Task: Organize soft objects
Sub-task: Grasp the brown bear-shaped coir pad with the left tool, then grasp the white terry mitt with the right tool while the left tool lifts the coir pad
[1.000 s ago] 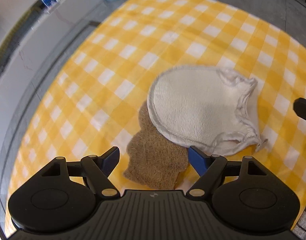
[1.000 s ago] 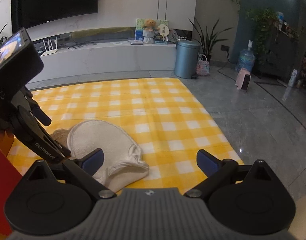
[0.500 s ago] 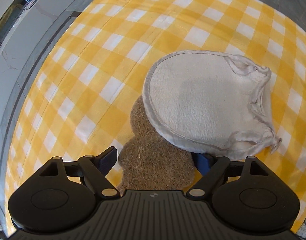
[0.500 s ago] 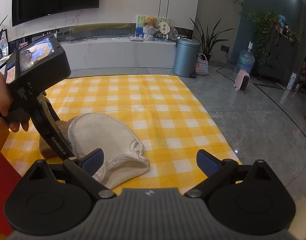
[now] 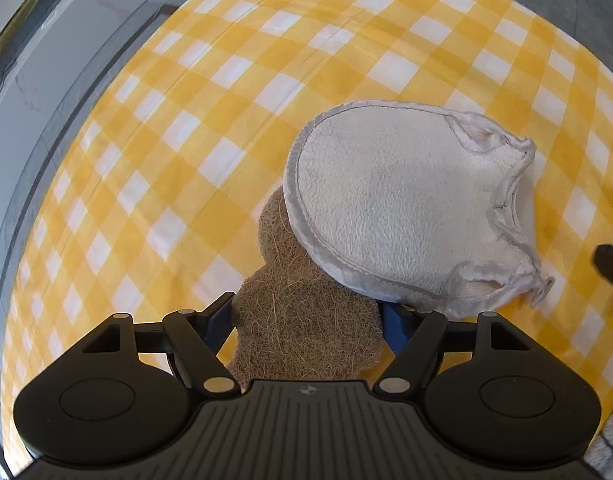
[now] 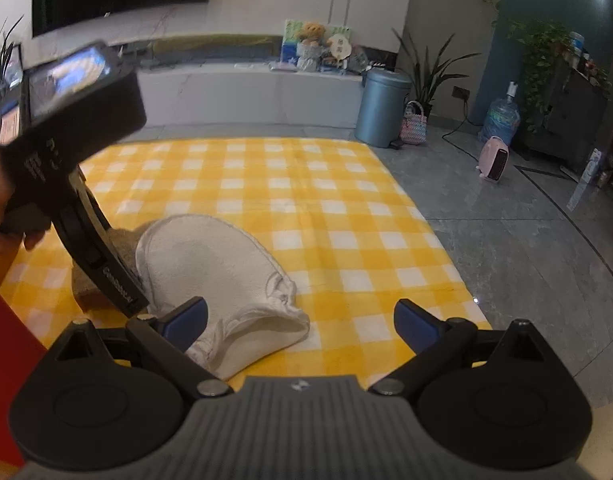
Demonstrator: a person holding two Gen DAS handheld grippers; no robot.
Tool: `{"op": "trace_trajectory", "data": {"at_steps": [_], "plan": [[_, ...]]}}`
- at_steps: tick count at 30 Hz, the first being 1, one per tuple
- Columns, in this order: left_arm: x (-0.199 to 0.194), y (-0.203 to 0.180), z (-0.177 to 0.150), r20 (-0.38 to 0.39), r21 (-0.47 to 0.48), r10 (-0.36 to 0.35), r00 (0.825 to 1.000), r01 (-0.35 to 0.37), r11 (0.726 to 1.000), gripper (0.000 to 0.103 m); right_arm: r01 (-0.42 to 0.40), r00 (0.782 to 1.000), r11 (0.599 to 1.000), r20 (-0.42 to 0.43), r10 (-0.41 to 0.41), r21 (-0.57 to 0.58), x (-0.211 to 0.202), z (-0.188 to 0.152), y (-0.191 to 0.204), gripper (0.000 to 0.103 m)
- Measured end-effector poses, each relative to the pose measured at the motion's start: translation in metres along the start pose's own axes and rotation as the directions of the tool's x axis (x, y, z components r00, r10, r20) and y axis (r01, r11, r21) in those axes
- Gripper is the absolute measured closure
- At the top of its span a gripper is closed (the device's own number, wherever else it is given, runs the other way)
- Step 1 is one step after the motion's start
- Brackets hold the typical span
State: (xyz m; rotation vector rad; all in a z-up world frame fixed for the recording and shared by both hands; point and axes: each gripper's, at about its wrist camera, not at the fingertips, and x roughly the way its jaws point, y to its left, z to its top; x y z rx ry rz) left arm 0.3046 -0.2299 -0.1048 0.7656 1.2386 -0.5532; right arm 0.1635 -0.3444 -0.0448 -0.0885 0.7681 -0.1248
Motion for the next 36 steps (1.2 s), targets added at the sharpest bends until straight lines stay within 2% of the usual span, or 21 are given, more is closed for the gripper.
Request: {"op": "trace_trajectory", "data": {"at_steps": [2, 4, 8, 12, 18, 21, 24, 27, 29, 32, 33, 34, 36], "plan": [[-0.005, -0.007, -0.001, 0.001, -0.007, 0.023, 1.000, -0.023, 1.000, 0.019, 0.013, 1.000, 0.999, -0.014, -0.013, -0.041, 0.003, -0.001, 0.001, 0.005], [-0.009, -0.015, -0.003, -0.022, -0.024, 0.014, 1.000, -0.015, 1.000, 0.019, 0.005, 0.999, 0.997, -0.043, -0.008, -0.076, 0.008, -0.002, 0.000, 0.005], [-0.015, -0.035, -0.005, -0.049, -0.030, 0.038, 0.998, -0.040, 0.999, 0.019, -0.073, 0.994, 0.993, -0.087, 0.065, -0.088, 0.018, -0.006, -0.003, 0.005], [-0.016, -0.041, -0.008, -0.075, -0.076, 0.037, 0.996, -0.042, 0.996, 0.019, -0.164, 0.982, 0.961, -0.131, 0.138, -0.221, 0.029, -0.013, 0.003, 0.003], [-0.014, -0.047, -0.013, -0.090, -0.080, 0.050, 0.995, -0.057, 0.995, 0.019, -0.183, 0.982, 0.900, -0.110, 0.151, -0.397, 0.048, -0.024, 0.018, 0.003], [-0.013, -0.047, -0.013, -0.095, -0.089, 0.052, 0.994, -0.061, 0.994, 0.019, -0.212, 0.977, 0.870, -0.107, 0.184, -0.445, 0.054, -0.025, 0.029, 0.008], [-0.013, -0.047, -0.012, -0.094, -0.090, 0.062, 0.994, -0.070, 0.993, 0.019, -0.234, 0.972, 0.880, -0.103, 0.210, -0.414, 0.057, -0.021, 0.028, 0.012], [-0.013, -0.046, -0.012, -0.095, -0.107, 0.064, 0.993, -0.074, 0.992, 0.019, -0.283, 0.959, 0.889, -0.131, 0.252, -0.360, 0.057, -0.018, 0.022, 0.026], [-0.013, -0.043, -0.012, -0.097, -0.133, 0.062, 0.993, -0.075, 0.988, 0.019, -0.292, 0.955, 0.904, -0.152, 0.255, -0.313, 0.057, -0.016, 0.019, 0.029], [-0.012, -0.039, -0.012, -0.103, -0.162, 0.056, 0.993, -0.072, 0.984, 0.019, -0.302, 0.951, 0.904, -0.158, 0.265, -0.303, 0.056, -0.016, 0.017, 0.040], [-0.014, -0.040, -0.014, -0.105, -0.167, 0.060, 0.993, -0.077, 0.983, 0.019, -0.315, 0.947, 0.902, -0.162, 0.278, -0.294, 0.055, -0.016, 0.016, 0.060], [-0.014, -0.040, -0.015, -0.107, -0.165, 0.061, 0.992, -0.078, 0.983, 0.019, -0.348, 0.934, 0.898, -0.181, 0.308, -0.268, 0.055, -0.016, 0.014, 0.088], [-0.015, -0.041, -0.017, -0.109, -0.156, 0.066, 0.992, -0.082, 0.984, 0.019, -0.355, 0.929, 0.910, -0.189, 0.318, -0.214, 0.056, -0.015, 0.009, 0.090]]}}
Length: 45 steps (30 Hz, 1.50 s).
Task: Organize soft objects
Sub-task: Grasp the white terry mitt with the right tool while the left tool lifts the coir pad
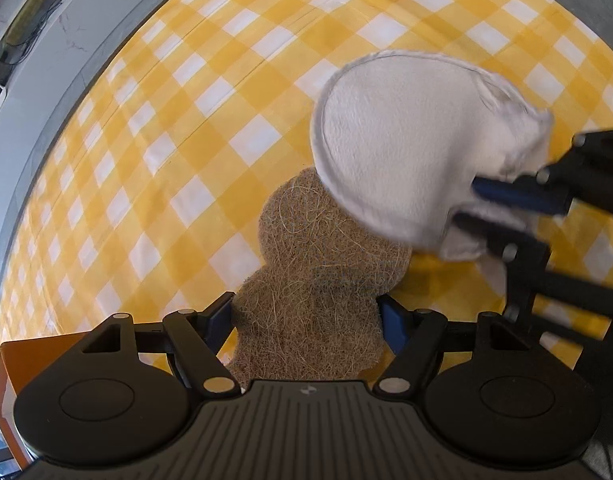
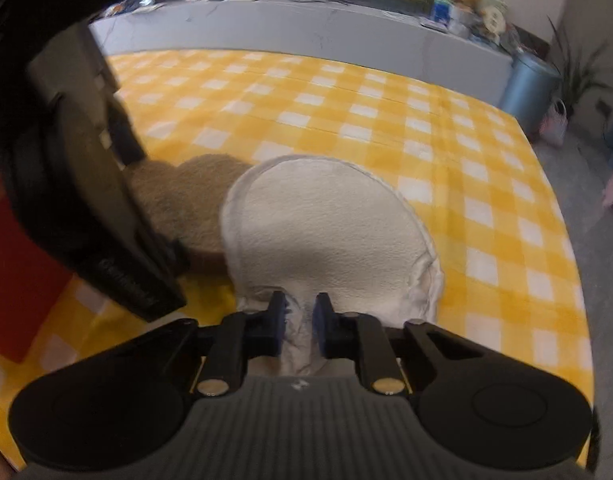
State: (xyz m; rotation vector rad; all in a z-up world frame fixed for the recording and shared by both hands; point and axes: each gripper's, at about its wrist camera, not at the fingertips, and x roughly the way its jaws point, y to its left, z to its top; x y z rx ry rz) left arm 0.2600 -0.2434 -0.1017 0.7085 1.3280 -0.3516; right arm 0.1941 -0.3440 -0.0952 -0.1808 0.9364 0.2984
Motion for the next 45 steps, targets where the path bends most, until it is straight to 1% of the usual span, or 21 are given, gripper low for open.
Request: {"op": "trace_trajectory", "data": {"at_steps": [3, 7, 9, 11, 12, 13, 14, 15, 18, 20, 22, 25, 27, 30, 32, 33, 36, 38, 41, 43, 45], "plan": [[-0.001, -0.001, -0.003, -0.007, 0.002, 0.010, 1.000, -0.010, 1.000, 0.019, 0.018, 1.000, 1.000, -0.008, -0.018, 0.015, -0.001, 0.000, -0.002, 0.094], [-0.003, -0.002, -0.007, -0.008, 0.001, 0.002, 1.000, -0.002, 1.000, 0.019, 0.024, 1.000, 0.992, -0.001, -0.024, 0.124, -0.009, -0.004, -0.018, 0.097], [-0.002, -0.003, -0.009, -0.010, 0.004, -0.002, 1.000, 0.002, 1.000, 0.019, 0.043, 0.999, 0.993, -0.026, -0.041, 0.112, -0.011, -0.007, -0.019, 0.093], [0.000, -0.005, -0.010, -0.010, 0.012, 0.000, 1.000, 0.000, 1.000, 0.019, 0.082, 0.997, 0.995, -0.009, -0.082, 0.051, -0.013, -0.009, -0.013, 0.083], [0.001, -0.006, -0.011, -0.009, 0.014, 0.003, 1.000, -0.003, 1.000, 0.019, 0.074, 0.997, 0.996, 0.003, -0.074, 0.042, -0.014, -0.009, -0.014, 0.061], [0.002, -0.006, -0.012, -0.008, 0.014, 0.004, 1.000, -0.004, 1.000, 0.019, 0.048, 0.999, 0.997, 0.009, -0.049, 0.053, -0.015, -0.007, -0.015, 0.032], [0.006, -0.003, -0.010, -0.007, 0.012, 0.002, 1.000, -0.002, 1.000, 0.019, 0.019, 1.000, 0.998, 0.014, -0.020, 0.066, -0.015, -0.006, -0.017, 0.018], [0.006, -0.002, -0.011, -0.008, 0.009, -0.002, 1.000, 0.002, 1.000, 0.019, 0.018, 0.999, 0.998, 0.034, -0.021, 0.067, -0.016, -0.004, -0.018, 0.002], [0.006, 0.003, -0.010, -0.008, -0.002, -0.020, 1.000, 0.020, 1.000, 0.019, 0.130, 0.983, 0.991, 0.125, -0.132, 0.018, -0.019, -0.004, -0.017, 0.003], [0.008, 0.004, -0.010, -0.005, -0.009, -0.026, 1.000, 0.026, 1.000, 0.019, 0.220, 0.966, 0.974, 0.126, -0.225, 0.052, -0.012, -0.002, -0.024, 0.003], [0.010, 0.005, -0.010, -0.006, -0.014, -0.032, 0.999, 0.032, 0.999, 0.018, 0.248, 0.961, 0.957, 0.088, -0.263, 0.150, -0.005, 0.000, -0.036, 0.003], [0.010, 0.005, -0.010, -0.005, -0.013, -0.035, 0.999, 0.035, 0.999, 0.018, 0.214, 0.973, 0.929, 0.014, -0.228, 0.303, 0.008, 0.002, -0.054, 0.003], [0.011, 0.006, -0.010, -0.005, -0.017, -0.042, 0.999, 0.041, 0.999, 0.018, 0.189, 0.979, 0.917, -0.001, -0.202, 0.352, 0.013, 0.002, -0.056, 0.002], [0.010, 0.008, -0.011, -0.009, -0.025, -0.056, 0.998, 0.056, 0.998, 0.018, 0.178, 0.983, 0.919, -0.027, -0.180, 0.352, 0.018, 0.002, -0.052, 0.002], [0.011, 0.009, -0.010, -0.012, -0.031, -0.063, 0.998, 0.062, 0.998, 0.018, 0.212, 0.977, 0.933, -0.051, -0.207, 0.292, 0.023, 0.001, -0.044, 0.002], [0.012, 0.010, -0.010, -0.013, -0.034, -0.064, 0.998, 0.064, 0.997, 0.018, 0.226, 0.974, 0.938, -0.039, -0.224, 0.262, 0.024, -0.001, -0.039, 0.002], [0.013, 0.011, -0.010, -0.012, -0.034, -0.063, 0.998, 0.062, 0.997, 0.018, 0.212, 0.977, 0.931, -0.065, -0.202, 0.297, 0.022, -0.002, -0.044, 0.003], [0.013, 0.011, -0.010, -0.010, -0.033, -0.060, 0.998, 0.060, 0.998, 0.018, 0.211, 0.977, 0.935, -0.073, -0.198, 0.285, 0.022, -0.001, -0.044, 0.004], [0.013, 0.011, -0.011, -0.006, -0.027, -0.055, 0.998, 0.055, 0.998, 0.018, 0.205, 0.979, 0.937, -0.064, -0.195, 0.282, 0.016, -0.001, -0.044, 0.021], [0.012, 0.011, -0.011, -0.006, -0.029, -0.055, 0.998, 0.055, 0.998, 0.018, 0.228, 0.973, 0.922, -0.048, -0.224, 0.314, 0.010, -0.002, -0.053, 0.052], [0.012, 0.010, -0.011, -0.005, -0.030, -0.055, 0.998, 0.055, 0.998, 0.018, 0.220, 0.975, 0.911, -0.041, -0.220, 0.348, 0.006, -0.005, -0.061, 0.058]]}}
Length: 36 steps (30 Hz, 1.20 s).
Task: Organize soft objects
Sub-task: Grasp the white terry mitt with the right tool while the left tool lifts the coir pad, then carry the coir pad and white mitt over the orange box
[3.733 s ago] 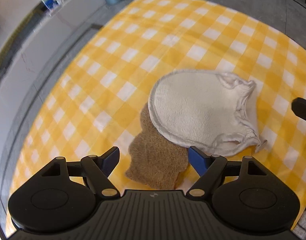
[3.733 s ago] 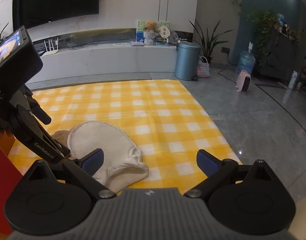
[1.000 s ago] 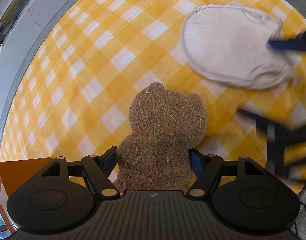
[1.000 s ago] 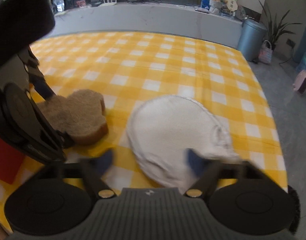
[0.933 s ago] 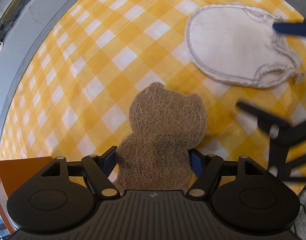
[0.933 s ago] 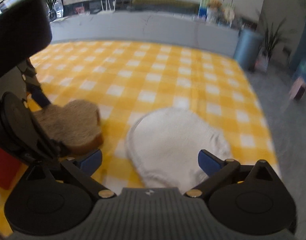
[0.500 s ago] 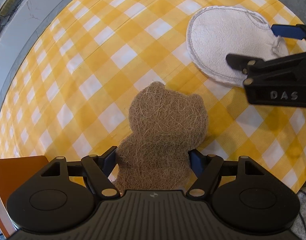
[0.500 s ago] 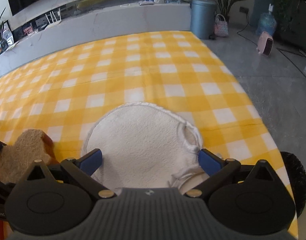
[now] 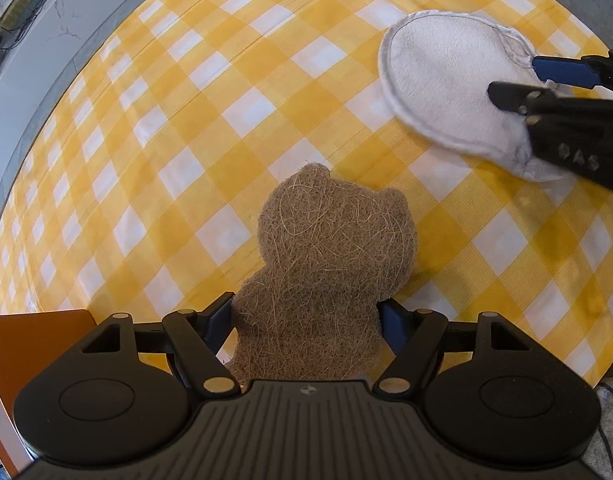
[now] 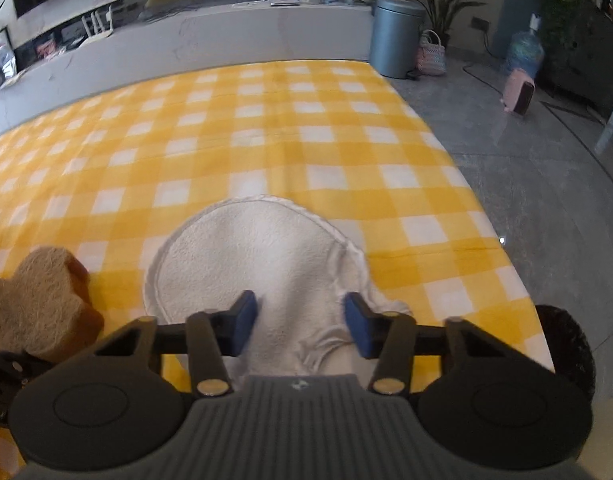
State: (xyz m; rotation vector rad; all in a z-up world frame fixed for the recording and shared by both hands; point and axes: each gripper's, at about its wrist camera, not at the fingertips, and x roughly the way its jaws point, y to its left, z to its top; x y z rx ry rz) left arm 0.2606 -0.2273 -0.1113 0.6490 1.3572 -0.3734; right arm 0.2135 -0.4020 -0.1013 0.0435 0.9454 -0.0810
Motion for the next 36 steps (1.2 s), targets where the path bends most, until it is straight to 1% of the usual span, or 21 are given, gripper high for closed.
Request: {"op": "trace_trajectory", "data": {"at_steps": [2, 3, 4, 5, 6, 7, 8, 9, 11, 15, 19, 23, 26, 28, 30, 32, 34, 36], "plan": [[0.000, -0.001, -0.001, 0.003, -0.001, 0.002, 1.000, -0.002, 1.000, 0.018, 0.002, 1.000, 1.000, 0.004, -0.002, -0.001, -0.001, 0.000, -0.001, 0.063], [0.000, -0.001, -0.001, 0.004, 0.001, 0.003, 1.000, -0.003, 1.000, 0.018, 0.005, 1.000, 1.000, 0.006, -0.005, -0.002, -0.001, 0.000, -0.001, 0.068], [-0.001, -0.001, -0.001, 0.005, 0.002, 0.005, 1.000, -0.005, 1.000, 0.018, 0.005, 1.000, 1.000, 0.011, -0.005, 0.005, -0.002, 0.001, -0.002, 0.080], [-0.001, -0.001, -0.002, 0.006, 0.002, 0.006, 1.000, -0.006, 1.000, 0.018, -0.003, 1.000, 1.000, 0.018, 0.002, 0.029, -0.003, 0.001, -0.005, 0.084], [-0.001, -0.001, -0.002, 0.005, 0.001, 0.007, 1.000, -0.007, 1.000, 0.018, -0.028, 0.999, 0.997, 0.028, 0.026, 0.069, -0.005, 0.002, -0.011, 0.098], [-0.001, -0.001, -0.002, 0.005, 0.000, 0.008, 1.000, -0.008, 1.000, 0.018, -0.087, 0.996, 0.989, 0.042, 0.082, 0.120, -0.009, 0.001, -0.018, 0.098], [-0.001, -0.002, -0.002, 0.004, 0.000, 0.009, 1.000, -0.009, 1.000, 0.018, -0.129, 0.991, 0.978, 0.055, 0.121, 0.164, -0.012, 0.001, -0.023, 0.098], [-0.001, -0.002, -0.001, 0.003, 0.000, 0.008, 1.000, -0.008, 1.000, 0.018, -0.142, 0.989, 0.975, 0.070, 0.132, 0.173, -0.016, 0.001, -0.025, 0.098], [-0.001, -0.001, -0.001, 0.002, -0.005, 0.006, 1.000, -0.006, 1.000, 0.019, -0.142, 0.987, 0.977, 0.095, 0.128, 0.157, -0.025, 0.002, -0.024, 0.098], [-0.004, -0.003, -0.001, 0.014, 0.008, 0.008, 1.000, -0.008, 1.000, 0.020, -0.204, 0.975, 0.958, 0.133, 0.180, 0.199, -0.032, 0.003, -0.028, 0.098], [-0.020, -0.005, -0.003, 0.064, 0.004, -0.041, 0.997, 0.041, 0.999, 0.020, -0.209, 0.970, 0.961, 0.160, 0.181, 0.182, -0.044, 0.004, -0.026, 0.098], [-0.041, -0.004, -0.007, 0.125, -0.012, -0.074, 0.989, 0.076, 0.997, 0.020, -0.250, 0.955, 0.948, 0.209, 0.209, 0.194, -0.059, 0.005, -0.032, 0.098], [-0.059, 0.004, -0.015, 0.192, -0.057, -0.117, 0.974, 0.130, 0.990, 0.020, -0.277, 0.943, 0.939, 0.245, 0.225, 0.203, -0.069, 0.005, -0.035, 0.098], [-0.071, 0.008, -0.021, 0.229, -0.090, -0.121, 0.966, 0.144, 0.985, 0.020, -0.311, 0.931, 0.927, 0.265, 0.253, 0.207, -0.075, 0.005, -0.037, 0.098], [-0.085, 0.007, -0.029, 0.283, -0.092, -0.108, 0.953, 0.139, 0.986, 0.020, -0.336, 0.918, 0.921, 0.289, 0.272, 0.197, -0.082, 0.007, -0.035, 0.098], [-0.101, 0.010, -0.042, 0.346, -0.109, -0.078, 0.935, 0.122, 0.987, 0.020, -0.352, 0.905, 0.918, 0.316, 0.284, 0.184, -0.091, 0.008, -0.033, 0.098], [-0.116, 0.013, -0.054, 0.386, -0.125, -0.059, 0.921, 0.115, 0.985, 0.020, -0.366, 0.891, 0.917, 0.346, 0.295, 0.160, -0.103, 0.009, -0.029, 0.098], [-0.133, 0.016, -0.070, 0.431, -0.139, -0.039, 0.902, 0.109, 0.984, 0.020, -0.389, 0.873, 0.913, 0.364, 0.324, 0.121, -0.115, 0.009, -0.025, 0.098]]}}
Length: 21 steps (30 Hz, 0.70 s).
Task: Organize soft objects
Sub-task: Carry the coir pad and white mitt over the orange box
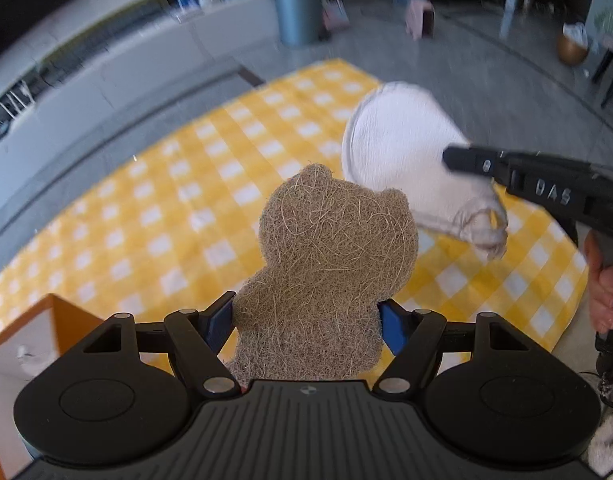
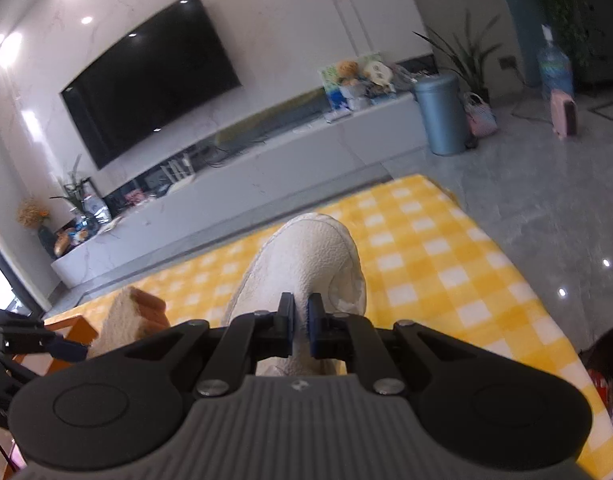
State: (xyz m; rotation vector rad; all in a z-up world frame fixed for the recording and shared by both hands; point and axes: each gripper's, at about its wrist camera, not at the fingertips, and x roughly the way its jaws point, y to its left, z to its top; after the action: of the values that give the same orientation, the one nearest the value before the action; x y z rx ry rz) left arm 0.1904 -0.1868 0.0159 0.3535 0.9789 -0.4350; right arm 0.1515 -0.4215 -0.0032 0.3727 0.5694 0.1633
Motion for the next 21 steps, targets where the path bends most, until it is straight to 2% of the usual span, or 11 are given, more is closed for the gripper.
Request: {"op": "trace_trajectory", "data": {"at_steps": [5, 10, 13, 18, 21], "plan": [[-0.056, 0.014, -0.021, 0.106, -0.025, 0.006, 0.994, -0.004, 1.000, 0.020, -0.104, 0.993, 0.994, 0.055, 0.106, -0.039, -0.025, 0.006, 0.023, 0.098], [-0.104, 0.045, -0.045, 0.211, -0.114, 0.000, 0.978, 0.025, 0.993, 0.020, -0.205, 0.970, 0.976, 0.119, 0.212, -0.067, -0.048, 0.013, 0.050, 0.098], [-0.128, 0.071, -0.062, 0.291, -0.205, -0.001, 0.957, 0.063, 0.977, 0.020, -0.273, 0.949, 0.957, 0.137, 0.284, -0.096, -0.058, 0.014, 0.069, 0.098], [-0.150, 0.110, -0.092, 0.389, -0.350, 0.107, 0.915, 0.040, 0.936, 0.020, -0.388, 0.904, 0.907, 0.120, 0.409, -0.165, -0.069, 0.012, 0.111, 0.098], [-0.153, 0.128, -0.117, 0.411, -0.422, 0.160, 0.898, 0.031, 0.906, 0.020, -0.430, 0.886, 0.876, 0.084, 0.456, -0.220, -0.070, 0.009, 0.144, 0.098]]}}
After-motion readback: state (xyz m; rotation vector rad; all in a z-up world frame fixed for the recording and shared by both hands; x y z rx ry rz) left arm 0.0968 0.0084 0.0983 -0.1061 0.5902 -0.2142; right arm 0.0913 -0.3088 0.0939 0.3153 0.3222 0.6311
